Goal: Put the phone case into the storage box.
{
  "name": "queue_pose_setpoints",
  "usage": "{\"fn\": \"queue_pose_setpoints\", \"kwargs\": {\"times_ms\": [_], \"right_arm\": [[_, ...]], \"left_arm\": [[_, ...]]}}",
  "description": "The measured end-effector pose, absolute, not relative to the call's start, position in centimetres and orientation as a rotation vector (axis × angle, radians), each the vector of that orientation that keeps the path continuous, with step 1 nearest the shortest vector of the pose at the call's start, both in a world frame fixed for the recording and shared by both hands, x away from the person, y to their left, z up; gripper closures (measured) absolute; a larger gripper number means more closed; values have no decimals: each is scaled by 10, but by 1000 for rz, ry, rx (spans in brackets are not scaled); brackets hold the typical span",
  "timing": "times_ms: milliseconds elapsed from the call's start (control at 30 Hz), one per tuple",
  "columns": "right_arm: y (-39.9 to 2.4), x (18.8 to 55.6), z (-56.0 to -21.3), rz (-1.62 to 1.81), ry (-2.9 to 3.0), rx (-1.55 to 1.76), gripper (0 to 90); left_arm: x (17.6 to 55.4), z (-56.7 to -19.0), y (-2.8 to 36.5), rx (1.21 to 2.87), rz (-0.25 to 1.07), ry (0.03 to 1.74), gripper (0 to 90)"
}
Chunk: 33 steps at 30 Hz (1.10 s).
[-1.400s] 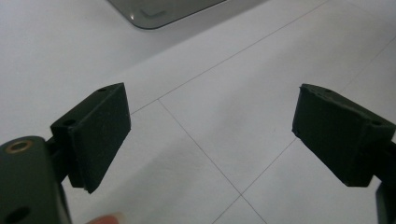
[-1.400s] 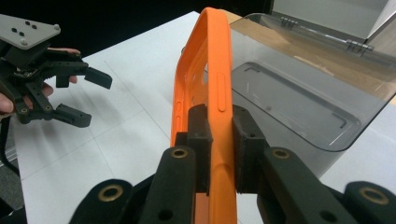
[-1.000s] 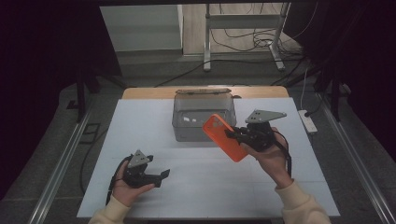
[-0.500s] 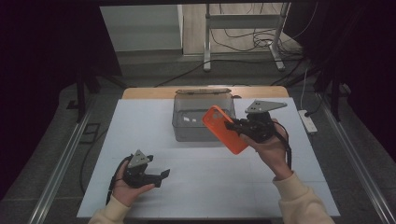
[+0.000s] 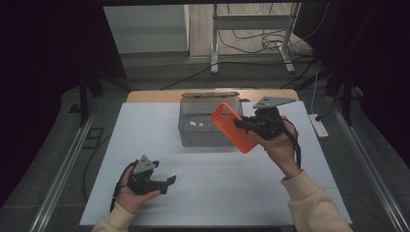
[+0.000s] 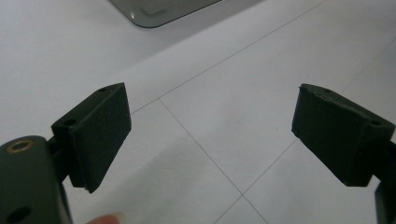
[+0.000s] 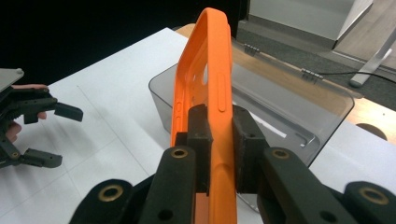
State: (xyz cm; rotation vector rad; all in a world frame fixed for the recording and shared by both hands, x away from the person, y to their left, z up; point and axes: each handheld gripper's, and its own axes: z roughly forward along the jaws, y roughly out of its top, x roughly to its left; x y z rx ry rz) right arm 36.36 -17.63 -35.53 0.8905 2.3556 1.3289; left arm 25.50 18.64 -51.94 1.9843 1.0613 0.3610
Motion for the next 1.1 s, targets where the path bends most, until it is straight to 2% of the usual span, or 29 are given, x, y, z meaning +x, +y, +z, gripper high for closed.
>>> {"fn": "queue_pose_setpoints", "kwargs": {"times_ms": [1100], "right_arm": [[-179,386,-346,1274,2283,1004,796]], "left_arm": [[256,-519,187,1992,366,1060,120]]}}
